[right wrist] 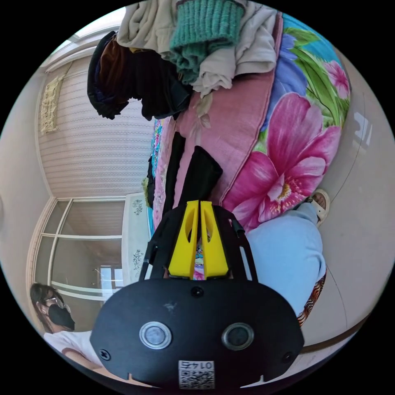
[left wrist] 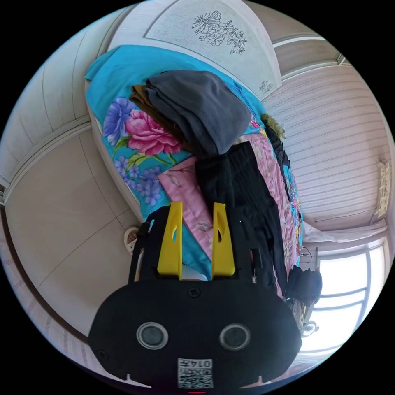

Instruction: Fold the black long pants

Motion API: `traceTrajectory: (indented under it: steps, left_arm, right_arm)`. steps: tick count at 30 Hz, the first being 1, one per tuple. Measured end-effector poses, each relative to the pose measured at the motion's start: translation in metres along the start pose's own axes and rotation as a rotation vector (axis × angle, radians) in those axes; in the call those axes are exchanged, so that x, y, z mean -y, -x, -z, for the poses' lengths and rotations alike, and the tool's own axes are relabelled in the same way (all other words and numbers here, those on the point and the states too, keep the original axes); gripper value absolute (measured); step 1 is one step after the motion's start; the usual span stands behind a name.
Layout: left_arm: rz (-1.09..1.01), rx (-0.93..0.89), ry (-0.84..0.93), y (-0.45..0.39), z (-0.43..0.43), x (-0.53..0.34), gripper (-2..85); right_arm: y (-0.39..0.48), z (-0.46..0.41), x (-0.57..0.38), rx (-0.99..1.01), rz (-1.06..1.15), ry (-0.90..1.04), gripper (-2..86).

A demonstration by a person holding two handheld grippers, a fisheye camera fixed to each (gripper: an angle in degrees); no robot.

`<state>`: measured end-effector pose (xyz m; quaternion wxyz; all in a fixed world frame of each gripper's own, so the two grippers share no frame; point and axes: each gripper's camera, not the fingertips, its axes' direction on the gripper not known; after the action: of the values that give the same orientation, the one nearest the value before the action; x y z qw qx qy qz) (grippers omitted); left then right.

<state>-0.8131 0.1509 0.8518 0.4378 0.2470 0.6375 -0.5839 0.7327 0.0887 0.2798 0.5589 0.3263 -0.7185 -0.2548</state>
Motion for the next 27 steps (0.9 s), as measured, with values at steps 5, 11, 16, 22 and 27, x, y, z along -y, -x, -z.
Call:
traceTrajectory:
  steps: [5,11,16,22,27]
  left_arm:
    - [0.045,-0.08,0.005,0.002,-0.003,0.01,11.6]
    - [0.061,-0.229,-0.038,-0.007,0.0,0.018,11.4]
    - [-0.008,-0.159,-0.007,-0.022,-0.007,0.022,9.7]
    - [-0.018,-0.138,0.009,-0.026,-0.021,0.018,-0.4]
    - [-0.103,-0.241,-0.026,-0.049,0.004,0.041,-0.9]
  right_arm:
    - [0.013,0.0,0.001,-0.009,0.037,0.038,0.1]
    - [0.023,-0.009,-0.003,-0.007,0.05,0.052,0.1]
    - [0.025,-0.02,-0.006,-0.011,0.055,0.054,0.1]
    - [0.047,-0.033,-0.001,-0.047,0.118,0.052,0.0]
    - [0.093,-0.046,0.034,-0.132,0.235,0.087,0.0]
